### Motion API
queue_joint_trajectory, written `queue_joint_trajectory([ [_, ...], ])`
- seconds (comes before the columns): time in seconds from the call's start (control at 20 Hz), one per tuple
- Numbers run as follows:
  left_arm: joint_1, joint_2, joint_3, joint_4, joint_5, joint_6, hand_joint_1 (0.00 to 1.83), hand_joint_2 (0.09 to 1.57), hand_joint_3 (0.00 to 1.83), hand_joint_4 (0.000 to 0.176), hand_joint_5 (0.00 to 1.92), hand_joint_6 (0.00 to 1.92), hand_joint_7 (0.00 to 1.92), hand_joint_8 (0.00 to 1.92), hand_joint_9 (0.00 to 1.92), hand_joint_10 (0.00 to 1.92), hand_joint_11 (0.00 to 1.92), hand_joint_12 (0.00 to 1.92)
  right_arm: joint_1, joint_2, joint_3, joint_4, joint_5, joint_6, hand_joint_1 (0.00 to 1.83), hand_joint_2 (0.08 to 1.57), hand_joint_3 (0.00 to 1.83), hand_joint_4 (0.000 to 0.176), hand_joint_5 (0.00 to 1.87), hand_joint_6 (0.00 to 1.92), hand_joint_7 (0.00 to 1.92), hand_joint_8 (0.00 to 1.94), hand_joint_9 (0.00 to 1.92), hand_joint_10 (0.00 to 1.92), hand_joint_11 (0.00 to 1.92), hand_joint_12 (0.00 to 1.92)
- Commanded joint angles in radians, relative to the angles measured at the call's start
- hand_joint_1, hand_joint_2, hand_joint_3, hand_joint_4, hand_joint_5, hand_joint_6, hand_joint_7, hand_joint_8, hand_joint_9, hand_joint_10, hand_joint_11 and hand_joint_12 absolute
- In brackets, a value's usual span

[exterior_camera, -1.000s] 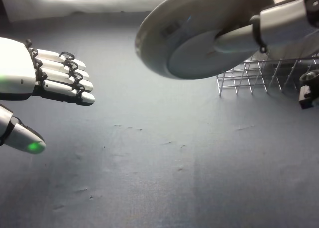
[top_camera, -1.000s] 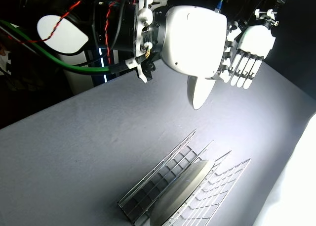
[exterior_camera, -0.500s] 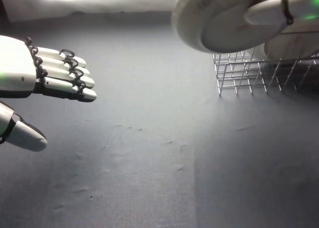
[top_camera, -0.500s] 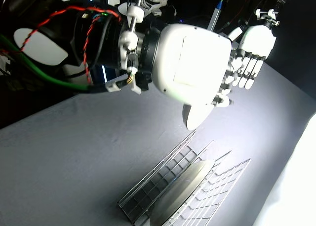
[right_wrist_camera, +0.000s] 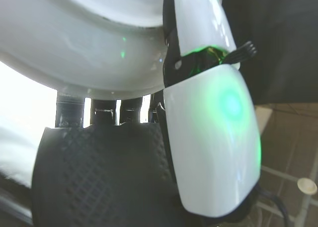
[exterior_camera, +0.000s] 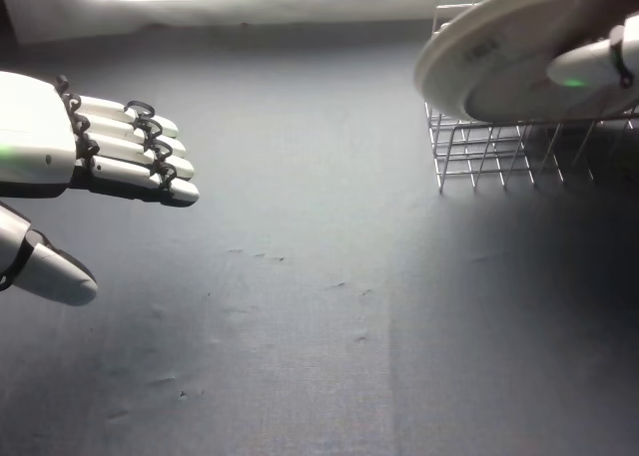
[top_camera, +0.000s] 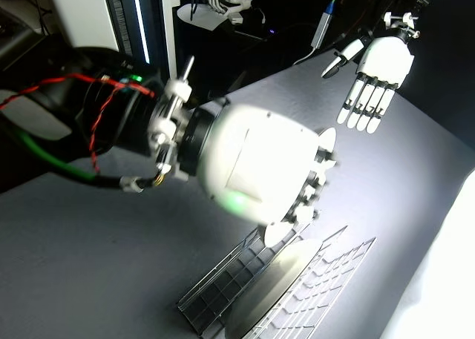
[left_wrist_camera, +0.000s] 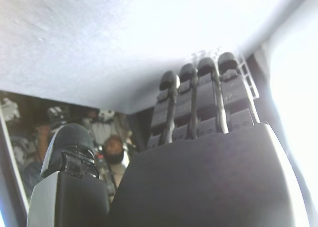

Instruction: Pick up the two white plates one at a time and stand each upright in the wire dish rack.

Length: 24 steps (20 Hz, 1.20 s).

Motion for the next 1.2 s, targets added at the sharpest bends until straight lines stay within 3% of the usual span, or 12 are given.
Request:
queue_joint_trajectory([
  [0.0,-0.013,0.012,-0.002,-0.068,-0.03,-0.004,0.0,1.15,0.0,0.0,0.13,0.01,0.1,0.0,0.06,0.0,0.01,0.05,0.005,0.004,0.005,0.014,0.144,0.017,1.38,1.1,0.0,0.0,0.98,0.98,1.06,0.81,0.91,1.13,0.82,1.02],
  [0.4,-0.013,0.011,-0.006,-0.068,-0.034,-0.004,0.0,1.14,0.0,0.0,0.14,0.01,0.1,0.01,0.06,0.0,0.01,0.05,-0.108,-0.018,0.085,-0.062,0.204,-0.009,1.37,1.11,0.0,0.0,0.95,1.0,1.01,0.89,0.88,1.21,0.75,1.13],
  [0.55,-0.013,0.011,-0.007,-0.068,-0.04,-0.007,0.0,1.15,0.0,0.0,0.13,0.0,0.1,0.0,0.06,0.0,0.0,0.05,-0.134,-0.019,0.096,-0.082,0.218,-0.019,1.37,1.13,0.0,0.0,0.9,1.09,0.95,0.96,0.9,1.2,0.81,0.96],
  [0.6,-0.013,0.011,-0.007,-0.068,-0.043,-0.008,0.0,1.15,0.0,0.0,0.14,0.0,0.1,0.0,0.06,0.0,0.01,0.06,-0.141,-0.019,0.098,-0.094,0.226,-0.02,1.21,1.15,0.0,0.016,0.89,1.15,0.93,1.04,1.0,0.35,0.8,0.89],
  [0.65,-0.013,0.011,-0.008,-0.066,-0.047,-0.009,0.0,1.15,0.0,0.0,0.13,0.0,0.09,0.0,0.05,0.0,0.0,0.06,-0.145,-0.019,0.098,-0.106,0.233,-0.021,1.2,1.17,0.0,0.015,0.83,1.23,0.93,1.06,1.04,0.1,0.76,0.89],
  [0.75,-0.013,0.011,-0.008,-0.064,-0.048,-0.01,0.0,1.14,0.0,0.0,0.13,0.0,0.08,0.0,0.04,0.0,0.0,0.05,-0.145,-0.019,0.098,-0.15,0.252,-0.028,1.19,1.18,0.0,0.006,0.8,1.28,0.92,1.07,1.03,0.06,0.72,0.89],
  [0.8,-0.013,0.011,-0.009,-0.064,-0.049,-0.011,0.0,1.15,0.0,0.0,0.13,0.0,0.09,0.0,0.05,0.0,0.0,0.05,-0.145,-0.019,0.098,-0.186,0.266,-0.036,1.15,1.18,0.0,0.0,0.84,1.19,0.88,0.5,1.02,0.04,0.69,0.92],
  [0.85,-0.013,0.011,-0.009,-0.064,-0.051,-0.011,0.0,1.15,0.0,0.0,0.13,0.0,0.09,0.0,0.05,0.0,0.0,0.05,-0.145,-0.02,0.098,-0.212,0.277,-0.036,1.15,1.18,0.0,0.0,0.84,1.19,0.88,0.5,1.02,0.04,0.69,0.92],
  [0.9,-0.013,0.011,-0.01,-0.064,-0.054,-0.012,0.0,1.15,0.0,0.0,0.13,0.0,0.09,0.0,0.05,0.0,0.0,0.05,-0.144,-0.02,0.098,-0.245,0.286,-0.037,1.13,1.19,0.0,0.0,0.83,1.2,0.92,0.21,1.0,0.02,0.64,0.95],
  [0.95,-0.013,0.011,-0.012,-0.064,-0.058,-0.012,0.0,1.14,0.0,0.0,0.13,0.0,0.09,0.0,0.05,0.0,0.01,0.06,-0.14,-0.019,0.098,-0.262,0.288,-0.037,1.2,1.17,0.0,0.0,0.69,0.56,0.87,0.02,0.87,0.0,0.48,0.98],
  [1.0,-0.013,0.011,-0.014,-0.063,-0.061,-0.012,0.0,1.14,0.0,0.0,0.14,0.01,0.1,0.0,0.06,0.0,0.01,0.06,-0.134,-0.019,0.098,-0.274,0.288,-0.039,1.21,1.16,0.0,0.0,0.67,0.22,0.76,0.0,0.74,0.0,0.34,1.01],
  [1.15,-0.013,0.012,-0.019,-0.062,-0.08,-0.012,0.0,1.14,0.0,0.0,0.13,0.0,0.09,0.0,0.05,0.0,0.0,0.06,-0.112,-0.019,0.098,-0.3,0.285,-0.04,1.08,1.14,0.0,0.0,0.51,0.0,0.5,0.0,0.44,0.0,0.02,1.02],
])
